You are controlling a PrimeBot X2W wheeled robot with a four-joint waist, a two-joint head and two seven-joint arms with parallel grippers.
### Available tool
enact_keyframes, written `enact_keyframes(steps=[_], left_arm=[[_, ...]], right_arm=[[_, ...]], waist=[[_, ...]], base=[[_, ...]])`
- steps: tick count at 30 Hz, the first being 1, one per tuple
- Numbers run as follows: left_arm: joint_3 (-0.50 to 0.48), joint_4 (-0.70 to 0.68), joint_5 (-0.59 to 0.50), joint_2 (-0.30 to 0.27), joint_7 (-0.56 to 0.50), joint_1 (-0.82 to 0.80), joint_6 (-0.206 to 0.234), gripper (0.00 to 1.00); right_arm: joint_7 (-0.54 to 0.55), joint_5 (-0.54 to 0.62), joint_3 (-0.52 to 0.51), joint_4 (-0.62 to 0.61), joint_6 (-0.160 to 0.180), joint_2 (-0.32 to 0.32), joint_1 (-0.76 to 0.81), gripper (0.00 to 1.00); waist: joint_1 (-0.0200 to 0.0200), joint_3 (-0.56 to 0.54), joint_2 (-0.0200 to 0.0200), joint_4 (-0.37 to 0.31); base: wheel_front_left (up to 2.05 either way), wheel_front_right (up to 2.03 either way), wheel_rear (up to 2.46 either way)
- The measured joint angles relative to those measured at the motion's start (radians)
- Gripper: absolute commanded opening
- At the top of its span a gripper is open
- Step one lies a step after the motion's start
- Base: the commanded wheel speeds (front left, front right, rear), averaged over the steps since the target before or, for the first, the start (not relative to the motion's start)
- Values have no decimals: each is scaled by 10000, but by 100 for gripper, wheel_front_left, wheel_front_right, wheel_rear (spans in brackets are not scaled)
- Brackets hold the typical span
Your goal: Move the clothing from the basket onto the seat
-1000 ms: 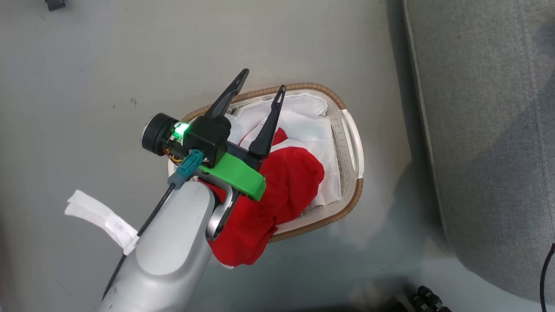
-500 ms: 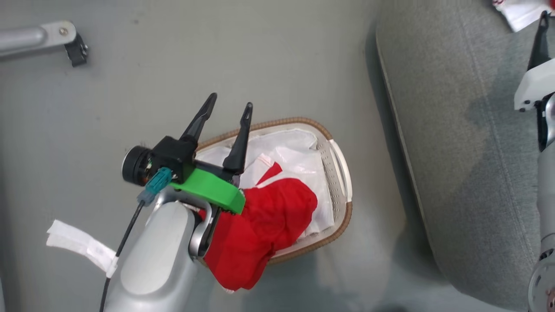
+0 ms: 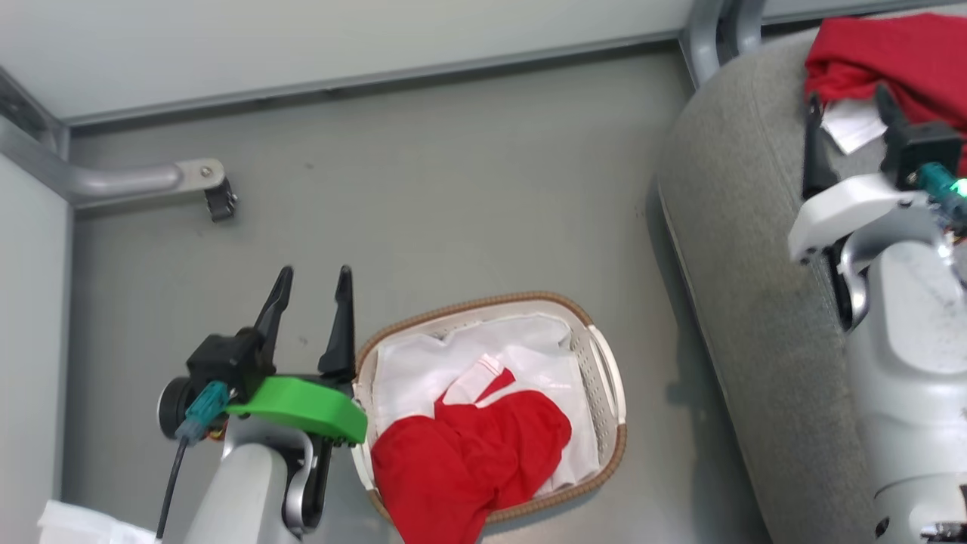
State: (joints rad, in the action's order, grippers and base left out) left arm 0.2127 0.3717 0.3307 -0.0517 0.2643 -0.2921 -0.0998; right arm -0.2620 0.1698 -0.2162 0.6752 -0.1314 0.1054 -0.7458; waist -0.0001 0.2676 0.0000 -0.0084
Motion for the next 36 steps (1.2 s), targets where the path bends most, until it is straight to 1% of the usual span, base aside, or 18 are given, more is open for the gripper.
enact_keyframes(steps=[4, 8, 11, 14, 18, 23, 30, 36], left_arm=[[-466, -201, -71, 6, -2, 621, 173, 100], [-623, -393, -10, 8, -2, 1242, 249, 100], [-709, -493, 19, 12, -2, 1631, 274, 100], [-777, -566, 23, 13, -2, 2019, 297, 100], [-863, -708, 48, 13, -2, 2463, 343, 100], [-1032, -892, 196, 13, -2, 3117, 387, 100], [-991, -1193, 280, 15, -2, 3600, 476, 100], [-911, -1246, 288, 15, -2, 3694, 533, 100]], right_arm=[[0, -512, 495, -453, 0, -268, 787, 100], [-12, -1085, 782, -865, 0, -514, 1755, 100], [-12, -1613, 1221, -1212, 0, -531, 2520, 100], [-12, -2573, 1891, -1530, 0, -589, 3303, 100], [-12, -3143, 2196, -1854, 0, -566, 4135, 100], [-12, -3120, 2543, -2282, 0, -571, 4907, 100], [-12, -3114, 2485, -2732, 0, -570, 5765, 100], [-12, -3219, 2483, -2907, 0, -570, 6077, 100]], waist=[[0, -618, 0, 234], [0, -1145, 0, 447], [0, -1516, 0, 589], [0, -1870, 0, 713], [0, -2224, 0, 819], [0, -2583, 0, 874], [0, -2780, 0, 821], [0, -2859, 0, 747]], base=[[0, 0, 0], [0, 0, 0], [0, 0, 0], [0, 0, 0], [0, 0, 0], [0, 0, 0], [0, 0, 0], [0, 0, 0]])
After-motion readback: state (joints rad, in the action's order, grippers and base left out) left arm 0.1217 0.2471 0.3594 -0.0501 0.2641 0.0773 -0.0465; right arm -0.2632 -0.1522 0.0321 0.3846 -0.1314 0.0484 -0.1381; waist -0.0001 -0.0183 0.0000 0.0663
